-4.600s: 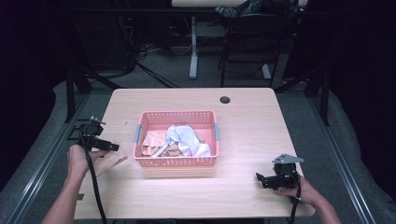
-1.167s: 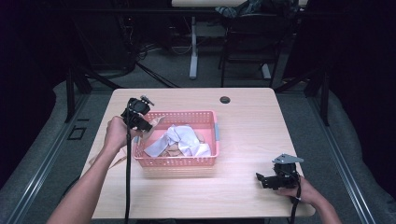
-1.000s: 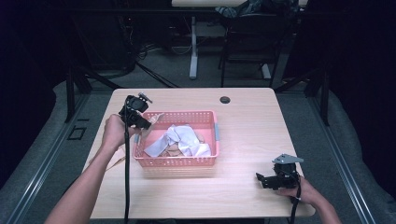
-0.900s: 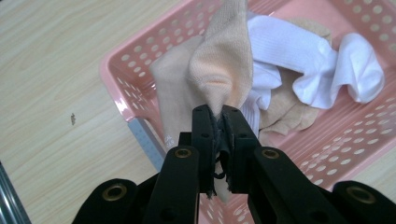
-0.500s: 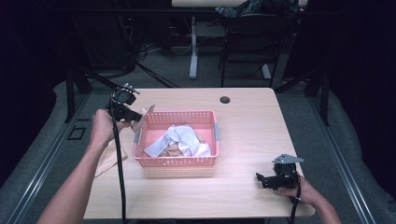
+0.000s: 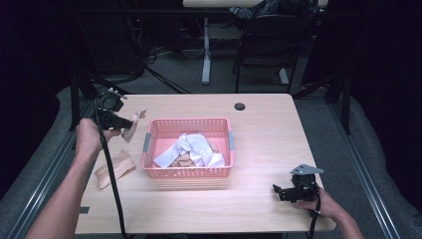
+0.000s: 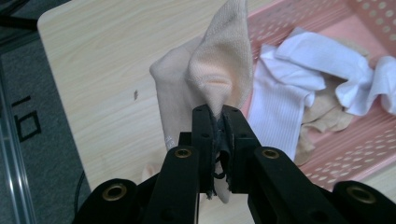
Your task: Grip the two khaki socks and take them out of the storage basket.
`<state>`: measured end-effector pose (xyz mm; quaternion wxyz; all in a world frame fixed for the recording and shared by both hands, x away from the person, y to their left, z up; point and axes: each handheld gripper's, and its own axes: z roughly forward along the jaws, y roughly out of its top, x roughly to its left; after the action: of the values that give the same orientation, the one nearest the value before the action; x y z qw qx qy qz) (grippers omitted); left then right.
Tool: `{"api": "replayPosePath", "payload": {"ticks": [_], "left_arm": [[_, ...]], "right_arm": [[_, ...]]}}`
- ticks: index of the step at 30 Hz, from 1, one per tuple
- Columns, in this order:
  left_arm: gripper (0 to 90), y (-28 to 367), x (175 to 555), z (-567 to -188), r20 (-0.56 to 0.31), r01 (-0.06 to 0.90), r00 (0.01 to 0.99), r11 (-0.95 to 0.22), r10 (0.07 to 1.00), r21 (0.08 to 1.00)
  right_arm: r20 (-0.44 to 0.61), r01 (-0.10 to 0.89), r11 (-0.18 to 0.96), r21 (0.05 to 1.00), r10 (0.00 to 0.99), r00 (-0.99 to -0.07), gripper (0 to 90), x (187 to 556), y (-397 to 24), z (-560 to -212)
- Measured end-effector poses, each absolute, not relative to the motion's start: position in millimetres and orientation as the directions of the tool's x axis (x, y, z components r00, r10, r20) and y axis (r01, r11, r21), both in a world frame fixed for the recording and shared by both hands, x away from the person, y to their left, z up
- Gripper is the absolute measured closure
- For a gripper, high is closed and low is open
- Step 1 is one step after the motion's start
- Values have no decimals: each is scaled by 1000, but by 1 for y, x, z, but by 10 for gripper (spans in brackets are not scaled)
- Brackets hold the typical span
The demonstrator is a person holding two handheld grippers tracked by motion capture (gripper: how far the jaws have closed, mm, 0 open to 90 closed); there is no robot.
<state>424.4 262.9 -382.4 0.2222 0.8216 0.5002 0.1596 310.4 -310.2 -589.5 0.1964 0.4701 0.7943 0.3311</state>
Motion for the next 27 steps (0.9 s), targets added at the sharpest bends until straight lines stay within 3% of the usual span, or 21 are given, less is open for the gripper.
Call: {"api": "replayPosePath", "payload": {"ticks": [14, 27], "left_arm": [[845, 308, 411, -410, -3, 806, 370, -319, 929, 498], [845, 311, 411, -453, -55, 838, 377, -315, 925, 447]], "right_arm": [[0, 618, 340, 709, 876, -482, 0, 311, -310, -589], [0, 618, 339, 709, 877, -481, 0, 311, -310, -589]]}}
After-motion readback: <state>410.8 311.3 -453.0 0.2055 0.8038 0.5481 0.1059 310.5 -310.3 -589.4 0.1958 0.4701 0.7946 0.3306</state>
